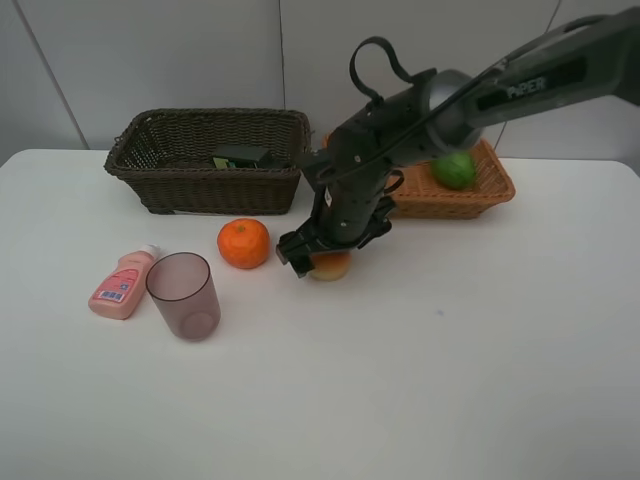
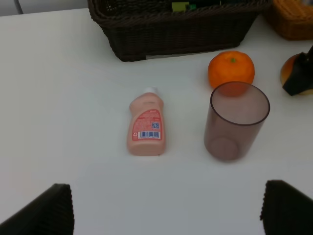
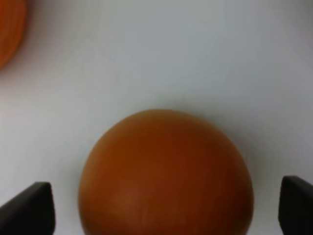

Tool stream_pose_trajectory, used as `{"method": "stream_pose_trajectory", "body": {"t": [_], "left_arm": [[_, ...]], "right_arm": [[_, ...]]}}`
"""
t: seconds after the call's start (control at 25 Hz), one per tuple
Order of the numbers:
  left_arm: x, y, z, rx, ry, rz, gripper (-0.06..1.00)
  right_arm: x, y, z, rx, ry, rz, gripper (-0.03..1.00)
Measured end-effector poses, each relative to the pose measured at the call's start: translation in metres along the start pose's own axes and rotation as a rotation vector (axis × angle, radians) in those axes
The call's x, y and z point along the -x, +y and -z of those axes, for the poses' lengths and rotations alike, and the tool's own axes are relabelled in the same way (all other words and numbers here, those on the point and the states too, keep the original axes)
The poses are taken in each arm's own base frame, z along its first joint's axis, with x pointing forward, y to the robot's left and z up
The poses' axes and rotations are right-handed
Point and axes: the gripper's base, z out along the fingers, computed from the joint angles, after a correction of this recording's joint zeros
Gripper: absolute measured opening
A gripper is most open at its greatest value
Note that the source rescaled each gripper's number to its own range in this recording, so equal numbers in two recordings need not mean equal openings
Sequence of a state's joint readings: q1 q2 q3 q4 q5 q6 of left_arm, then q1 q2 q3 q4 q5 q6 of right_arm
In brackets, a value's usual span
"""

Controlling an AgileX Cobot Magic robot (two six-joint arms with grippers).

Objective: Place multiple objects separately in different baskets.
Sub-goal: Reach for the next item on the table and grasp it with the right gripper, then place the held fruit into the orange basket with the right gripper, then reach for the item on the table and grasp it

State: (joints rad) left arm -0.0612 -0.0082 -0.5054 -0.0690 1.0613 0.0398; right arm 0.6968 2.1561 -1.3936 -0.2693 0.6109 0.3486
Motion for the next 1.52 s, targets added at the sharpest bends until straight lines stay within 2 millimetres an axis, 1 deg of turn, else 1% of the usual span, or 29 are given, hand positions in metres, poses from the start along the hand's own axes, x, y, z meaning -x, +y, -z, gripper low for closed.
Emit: {"method": "stream_pose_trajectory", "body": {"t": [0.12,0.52,0.6,0.64,0.68,0.76,0.8,1.52], "left_arm": [[0.0000,0.0000,0.0000,0.000,0.000,0.000,0.99],[0.0000,0.0000,0.0000,0.000,0.000,0.000,0.99],[0.0000,0.0000,0.0000,0.000,0.000,0.000,0.99],[0.0000,0.0000,0.0000,0.000,0.000,0.000,0.99],[0.0000,0.0000,0.0000,0.000,0.000,0.000,0.99],[0.0000,0.0000,0.0000,0.000,0.000,0.000,0.99],[0.0000,0.0000,0.0000,0.000,0.000,0.000,0.99],[0.0000,0.0000,0.0000,0.000,0.000,0.000,0.99]], "right_arm": [[-0.0011,0.0009,-0.0054,0.002,0.003,0.002,1.00],[0.0022,0.0022,-0.0057,0.015,-0.033,0.002,1.00],[0.0022,0.0021,-0.0057,0.015,-0.033,0.003,0.98],[0.0022,0.0021,-0.0057,0.015,-0.033,0.003,0.93],[0.0022,0.0021,-0.0057,0.015,-0.033,0.003,0.82],[0.0016,0.0019,-0.0057,0.012,-0.026,0.003,0.45],[0.0010,0.0017,-0.0057,0.010,-0.020,0.003,0.37],[0.0002,0.0018,-0.0057,0.011,-0.011,-0.003,0.38]]}}
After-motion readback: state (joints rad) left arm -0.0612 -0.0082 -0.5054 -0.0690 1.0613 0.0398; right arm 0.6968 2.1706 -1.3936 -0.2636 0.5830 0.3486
